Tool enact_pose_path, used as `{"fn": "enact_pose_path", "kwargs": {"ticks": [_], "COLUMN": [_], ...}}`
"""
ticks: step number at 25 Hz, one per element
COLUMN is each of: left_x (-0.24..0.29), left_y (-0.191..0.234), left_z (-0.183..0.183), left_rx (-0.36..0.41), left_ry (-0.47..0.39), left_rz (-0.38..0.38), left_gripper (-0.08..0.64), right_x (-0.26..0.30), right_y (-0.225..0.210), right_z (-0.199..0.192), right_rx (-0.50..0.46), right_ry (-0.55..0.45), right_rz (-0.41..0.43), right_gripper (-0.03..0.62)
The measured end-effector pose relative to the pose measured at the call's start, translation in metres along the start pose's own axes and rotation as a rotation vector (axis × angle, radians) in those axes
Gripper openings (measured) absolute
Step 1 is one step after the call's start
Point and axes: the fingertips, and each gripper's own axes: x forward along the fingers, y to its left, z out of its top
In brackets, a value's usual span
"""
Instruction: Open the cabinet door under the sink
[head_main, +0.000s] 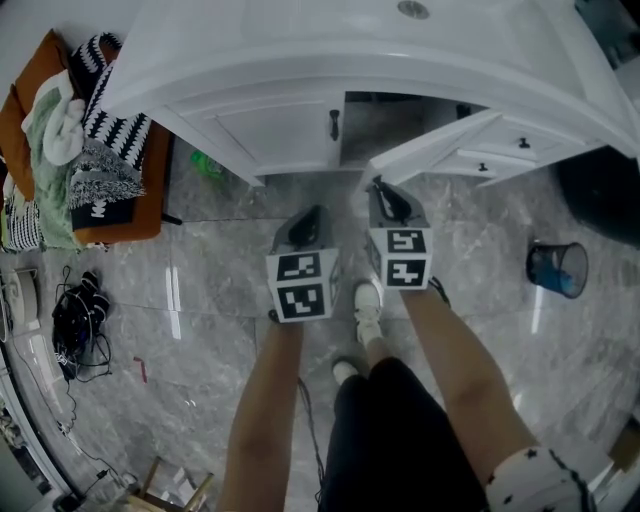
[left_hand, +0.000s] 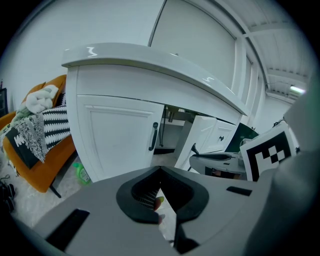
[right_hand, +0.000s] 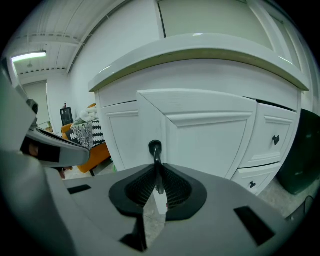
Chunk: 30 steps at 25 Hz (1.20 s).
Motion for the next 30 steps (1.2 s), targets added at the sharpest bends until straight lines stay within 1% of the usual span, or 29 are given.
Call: {"fn": "enact_pose_path", "kwargs": {"ticks": [18, 30], "left_x": [-0.015, -0.023], "left_y": [-0.015, -0.040], "left_z": [-0.018, -0.026], "left_rx": [0.002, 0.025], "left_ry": [0.014, 0.016], "left_rz": [0.001, -0.032], "left_gripper": [0.005, 0.005], "right_x": [-0.038, -0.066], "right_y": [-0.014, -0.032], "right_z": [-0.025, -0.043], "right_rx": [0.019, 0.048], "right_ry": [0.000, 0.011], "right_rz": [-0.025, -0.064], "right_gripper": [0.049, 0.048]}}
